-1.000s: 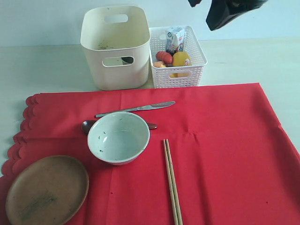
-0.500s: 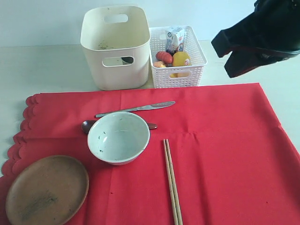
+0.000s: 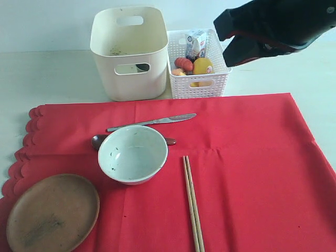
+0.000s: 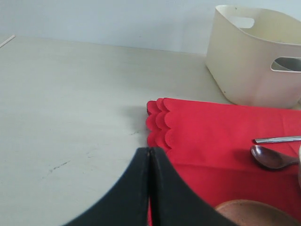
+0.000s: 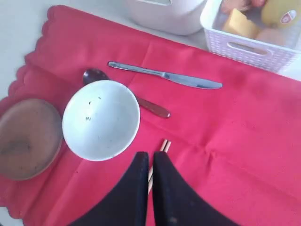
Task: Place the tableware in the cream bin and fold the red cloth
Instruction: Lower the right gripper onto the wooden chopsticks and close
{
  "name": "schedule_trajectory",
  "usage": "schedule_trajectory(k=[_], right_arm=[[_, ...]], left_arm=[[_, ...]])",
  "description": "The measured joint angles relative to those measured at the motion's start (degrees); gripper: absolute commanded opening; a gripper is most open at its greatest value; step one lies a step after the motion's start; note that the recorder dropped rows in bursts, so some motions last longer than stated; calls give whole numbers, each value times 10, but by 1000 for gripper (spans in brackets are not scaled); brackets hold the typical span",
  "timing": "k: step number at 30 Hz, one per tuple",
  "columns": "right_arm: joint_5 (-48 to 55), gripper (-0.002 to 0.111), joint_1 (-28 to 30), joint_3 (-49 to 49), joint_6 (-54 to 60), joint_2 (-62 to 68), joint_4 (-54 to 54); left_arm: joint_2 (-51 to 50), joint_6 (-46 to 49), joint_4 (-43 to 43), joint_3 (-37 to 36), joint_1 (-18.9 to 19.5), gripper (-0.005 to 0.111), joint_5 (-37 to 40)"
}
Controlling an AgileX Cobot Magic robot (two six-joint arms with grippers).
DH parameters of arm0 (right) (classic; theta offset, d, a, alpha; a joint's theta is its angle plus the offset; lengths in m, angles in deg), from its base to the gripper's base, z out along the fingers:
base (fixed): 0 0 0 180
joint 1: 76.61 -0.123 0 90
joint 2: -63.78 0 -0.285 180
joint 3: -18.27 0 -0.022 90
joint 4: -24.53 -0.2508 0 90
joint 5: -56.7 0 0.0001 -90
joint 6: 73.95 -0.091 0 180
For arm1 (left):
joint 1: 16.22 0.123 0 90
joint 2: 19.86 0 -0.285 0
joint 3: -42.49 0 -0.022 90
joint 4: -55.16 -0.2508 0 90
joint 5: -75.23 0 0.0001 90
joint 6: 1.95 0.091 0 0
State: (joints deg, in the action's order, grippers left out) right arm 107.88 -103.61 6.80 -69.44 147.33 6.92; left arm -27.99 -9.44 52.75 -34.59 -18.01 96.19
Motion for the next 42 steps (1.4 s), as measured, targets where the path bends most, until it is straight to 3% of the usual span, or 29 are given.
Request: schedule_trajectory(k=[7, 16, 36, 42], right_arm=[[41, 4, -5, 0, 23, 61, -5], [46, 4, -57, 0, 26, 133, 27], [-12, 5, -166, -89, -89, 171, 68], [-23, 21, -192, -120, -119, 171, 83]], left_arm=[[0, 0, 0, 0, 0, 0, 0], [0, 0, 0, 0, 0, 0, 0], [0, 0, 0, 0, 0, 0, 0], [0, 0, 0, 0, 0, 0, 0]])
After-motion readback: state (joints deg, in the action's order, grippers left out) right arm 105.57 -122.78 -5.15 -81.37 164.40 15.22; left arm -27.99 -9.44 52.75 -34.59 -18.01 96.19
